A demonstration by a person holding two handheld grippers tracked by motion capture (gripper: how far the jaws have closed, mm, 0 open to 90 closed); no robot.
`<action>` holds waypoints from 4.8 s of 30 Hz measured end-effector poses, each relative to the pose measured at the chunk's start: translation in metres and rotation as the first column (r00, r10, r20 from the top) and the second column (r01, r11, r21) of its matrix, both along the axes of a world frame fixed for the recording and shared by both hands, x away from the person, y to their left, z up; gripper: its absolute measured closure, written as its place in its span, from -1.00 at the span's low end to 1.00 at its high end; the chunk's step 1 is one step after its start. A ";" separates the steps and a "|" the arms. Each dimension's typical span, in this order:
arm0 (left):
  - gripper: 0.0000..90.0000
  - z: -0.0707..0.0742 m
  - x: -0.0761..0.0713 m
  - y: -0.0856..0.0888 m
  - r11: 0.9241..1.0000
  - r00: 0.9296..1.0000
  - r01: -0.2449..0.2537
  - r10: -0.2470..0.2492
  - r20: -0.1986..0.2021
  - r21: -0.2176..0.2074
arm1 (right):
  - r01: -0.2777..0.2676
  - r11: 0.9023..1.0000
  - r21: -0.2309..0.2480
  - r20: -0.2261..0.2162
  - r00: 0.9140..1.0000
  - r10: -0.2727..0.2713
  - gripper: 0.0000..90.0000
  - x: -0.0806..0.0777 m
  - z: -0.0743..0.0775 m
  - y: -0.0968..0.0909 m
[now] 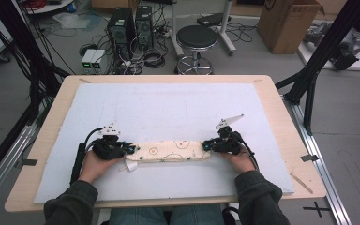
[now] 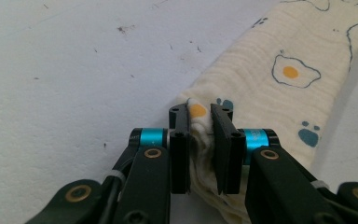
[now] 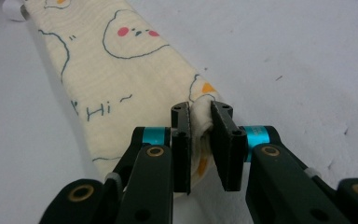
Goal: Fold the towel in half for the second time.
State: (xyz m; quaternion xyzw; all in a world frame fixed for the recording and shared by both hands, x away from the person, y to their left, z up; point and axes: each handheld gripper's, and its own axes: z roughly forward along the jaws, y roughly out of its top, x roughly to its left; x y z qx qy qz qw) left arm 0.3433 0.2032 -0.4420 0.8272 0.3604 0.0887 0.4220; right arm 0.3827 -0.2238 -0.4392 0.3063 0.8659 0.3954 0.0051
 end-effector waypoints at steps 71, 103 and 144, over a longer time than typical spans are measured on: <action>0.23 0.025 0.052 0.009 0.973 0.981 -0.183 0.191 0.044 -0.143 | 0.158 0.983 0.091 0.036 0.986 -0.161 0.14 0.053 0.025 0.000; -0.22 0.052 0.022 0.008 0.982 0.986 -0.106 0.124 0.114 -0.153 | 0.206 0.965 0.160 0.072 0.973 -0.219 -0.74 0.030 0.049 -0.007; -0.47 0.061 -0.002 0.003 0.990 0.981 -0.083 0.101 0.166 -0.112 | 0.168 0.975 0.145 0.136 0.973 -0.188 -0.74 0.008 0.061 -0.005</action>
